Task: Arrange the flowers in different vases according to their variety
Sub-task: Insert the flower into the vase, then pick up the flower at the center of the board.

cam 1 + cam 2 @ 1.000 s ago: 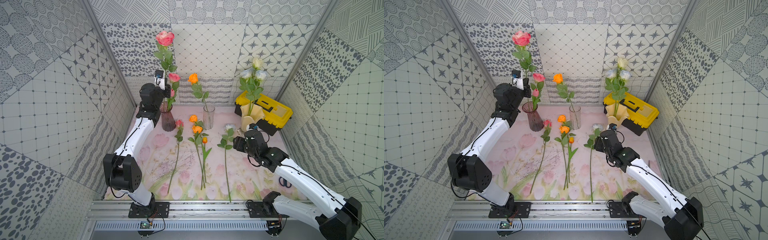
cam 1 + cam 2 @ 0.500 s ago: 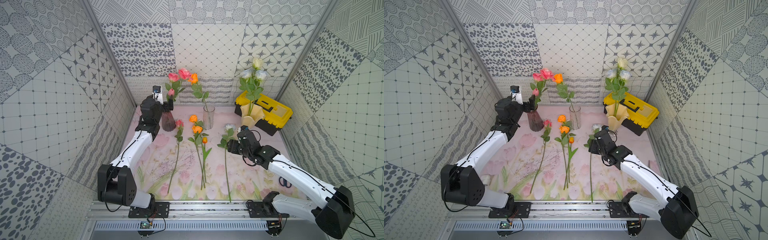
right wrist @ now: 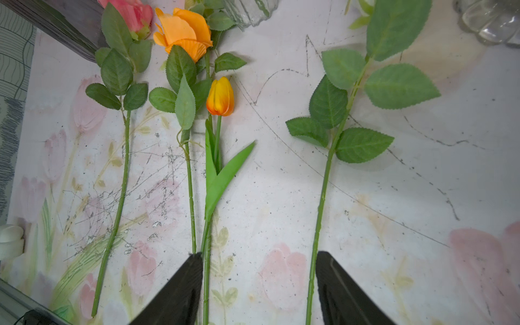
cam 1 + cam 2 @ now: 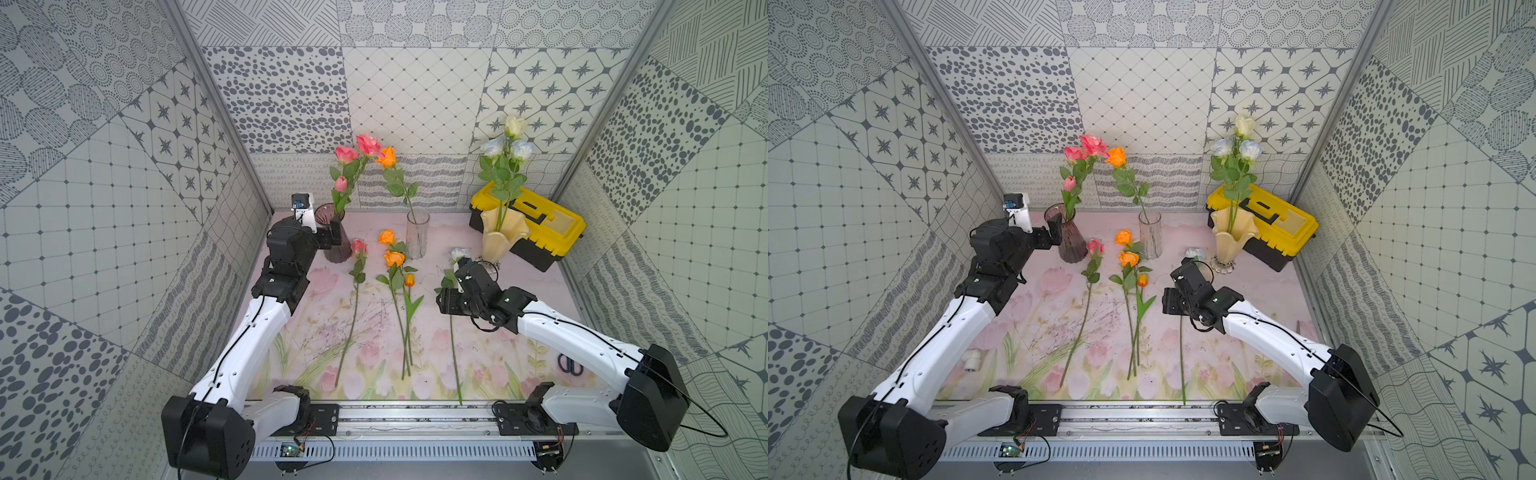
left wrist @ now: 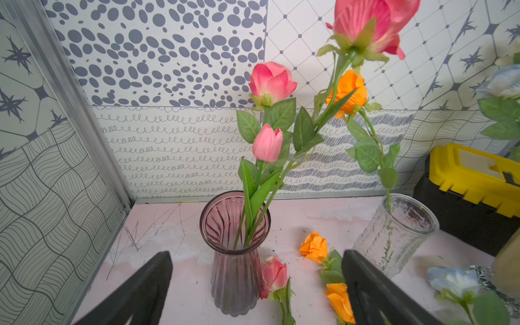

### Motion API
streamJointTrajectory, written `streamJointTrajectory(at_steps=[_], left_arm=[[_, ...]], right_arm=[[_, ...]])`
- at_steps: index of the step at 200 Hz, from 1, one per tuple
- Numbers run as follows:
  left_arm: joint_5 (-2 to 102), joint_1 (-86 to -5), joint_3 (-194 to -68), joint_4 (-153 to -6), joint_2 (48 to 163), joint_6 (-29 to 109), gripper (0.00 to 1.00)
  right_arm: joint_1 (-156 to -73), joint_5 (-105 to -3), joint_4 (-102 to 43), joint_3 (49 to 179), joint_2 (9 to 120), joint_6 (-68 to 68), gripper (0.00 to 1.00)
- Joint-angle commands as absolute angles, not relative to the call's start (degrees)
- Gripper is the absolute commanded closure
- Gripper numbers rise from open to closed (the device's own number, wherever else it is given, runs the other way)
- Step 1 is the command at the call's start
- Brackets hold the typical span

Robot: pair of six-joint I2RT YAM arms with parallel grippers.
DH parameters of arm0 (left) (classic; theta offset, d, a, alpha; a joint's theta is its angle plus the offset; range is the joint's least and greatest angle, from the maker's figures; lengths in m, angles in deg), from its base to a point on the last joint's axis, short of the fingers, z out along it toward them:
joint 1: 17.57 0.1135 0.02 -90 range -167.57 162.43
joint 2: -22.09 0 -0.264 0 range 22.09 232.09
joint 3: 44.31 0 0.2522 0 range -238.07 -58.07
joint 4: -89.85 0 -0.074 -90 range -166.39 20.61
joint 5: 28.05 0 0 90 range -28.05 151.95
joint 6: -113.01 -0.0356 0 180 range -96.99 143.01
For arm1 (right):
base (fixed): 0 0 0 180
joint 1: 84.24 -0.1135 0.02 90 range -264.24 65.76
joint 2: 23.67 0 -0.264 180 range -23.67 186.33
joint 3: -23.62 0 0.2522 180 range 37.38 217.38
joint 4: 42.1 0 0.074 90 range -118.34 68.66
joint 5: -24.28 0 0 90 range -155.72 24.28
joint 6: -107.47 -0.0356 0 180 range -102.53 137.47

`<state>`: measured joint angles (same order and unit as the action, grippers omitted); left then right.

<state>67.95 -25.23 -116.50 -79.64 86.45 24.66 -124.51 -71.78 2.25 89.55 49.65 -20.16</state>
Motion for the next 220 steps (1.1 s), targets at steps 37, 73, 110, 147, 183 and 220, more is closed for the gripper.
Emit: streamJointTrajectory(at_steps=[37,73,110,147,183,220], left_arm=[[60.7,-28.2,-111.2,-62.4,75.3,29.3,0.01],[55.5,-28.4,-107.6,-58.4,72.7,32.0,0.01],[52.3,-28.5,-106.0,-53.7,74.3,33.5,0.02],[50.4,-28.6,-103.4,-52.6,74.6,35.1,0.03],[49.8,-28.6,-102.6,-51.9,75.2,34.8,0.03],[49.4,-28.6,-102.4,-52.2,76.5,34.7,0.03]], right_arm=[[-122.9,-70.6,1.2,88.0,54.4,-18.3,0.32],[-118.3,-65.8,1.0,87.9,57.8,-15.5,0.32],[-117.1,-64.7,2.1,89.5,62.5,-13.2,0.35],[-117.1,-64.8,2.2,91.1,67.2,-12.8,0.41],[-117.1,-65.6,2.2,92.5,70.6,-13.1,0.52],[-117.2,-66.8,3.8,93.8,73.1,-13.2,0.61]])
